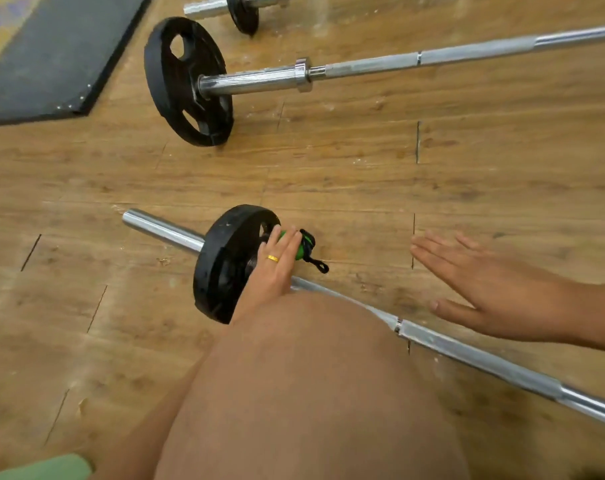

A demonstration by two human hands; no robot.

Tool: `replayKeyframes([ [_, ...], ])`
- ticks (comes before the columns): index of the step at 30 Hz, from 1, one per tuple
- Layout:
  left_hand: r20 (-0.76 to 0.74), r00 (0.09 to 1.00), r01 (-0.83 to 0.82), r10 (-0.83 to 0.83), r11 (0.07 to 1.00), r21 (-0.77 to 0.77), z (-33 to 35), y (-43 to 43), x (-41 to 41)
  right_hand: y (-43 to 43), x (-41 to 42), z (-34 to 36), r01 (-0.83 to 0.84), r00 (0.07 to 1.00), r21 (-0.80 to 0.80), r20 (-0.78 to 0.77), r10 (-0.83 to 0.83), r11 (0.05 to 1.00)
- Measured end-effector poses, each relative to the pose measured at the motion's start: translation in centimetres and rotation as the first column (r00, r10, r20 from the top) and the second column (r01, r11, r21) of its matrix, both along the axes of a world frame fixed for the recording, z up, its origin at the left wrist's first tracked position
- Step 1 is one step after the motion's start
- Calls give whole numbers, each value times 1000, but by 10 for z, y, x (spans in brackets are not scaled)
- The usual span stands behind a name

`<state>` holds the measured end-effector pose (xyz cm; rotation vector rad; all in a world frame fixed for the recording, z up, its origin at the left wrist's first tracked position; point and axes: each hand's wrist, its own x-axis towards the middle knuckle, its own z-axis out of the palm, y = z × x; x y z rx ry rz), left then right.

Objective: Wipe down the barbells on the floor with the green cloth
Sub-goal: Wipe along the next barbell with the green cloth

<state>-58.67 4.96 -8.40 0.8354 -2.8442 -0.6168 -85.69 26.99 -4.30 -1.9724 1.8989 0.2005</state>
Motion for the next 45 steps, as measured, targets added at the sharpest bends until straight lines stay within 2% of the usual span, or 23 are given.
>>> replayKeyframes([
  [4, 118, 992, 29, -39, 996, 83, -36, 6, 23, 57, 18, -37, 117, 990, 112, 63, -125, 987],
  [7, 77, 997, -10, 5, 998, 67, -49, 9, 31, 81, 50, -69, 242, 961, 145, 103, -258, 959],
  [9, 62, 997, -59, 54, 995, 76, -54, 13, 27, 87, 66, -81, 323, 932, 72, 147, -330, 944],
  [12, -1, 994, -112, 112, 994, 0, -65, 12, 24, 90, 73, -90, 392, 917, -110, 124, -379, 913],
  [15, -6, 993, -118, 118, 992, -43, -72, 9, 22, 91, 70, -101, 362, 932, -254, 69, -356, 897],
  [19, 44, 994, -93, 97, 992, -84, -75, 1, 15, 87, 62, -106, 307, 947, -346, 19, -320, 887],
  [24, 77, 996, -42, 50, 994, -104, -70, -13, -5, 79, 47, -106, 330, 933, -360, -16, -359, 873],
  [31, 104, 994, -3, 16, 993, -118, -60, -19, -30, 97, 34, -107, 515, 837, -336, -4, -548, 789],
  [36, 158, 985, 88, -74, 992, -86, -55, -33, -39, 98, 22, -108, 546, 817, -344, 17, -576, 764],
  [39, 214, 975, 72, -51, 993, -94, -53, -40, -53, 93, 15, -108, 552, 813, -357, 29, -582, 753],
  [42, 209, 978, 71, -30, 979, -192, -48, -37, -60, 90, 8, -108, 551, 814, -360, 35, -580, 753],
  [45, 124, 992, 36, 9, 932, -360, -43, -41, -53, 88, 2, -108, 546, 819, -354, 38, -572, 759],
])
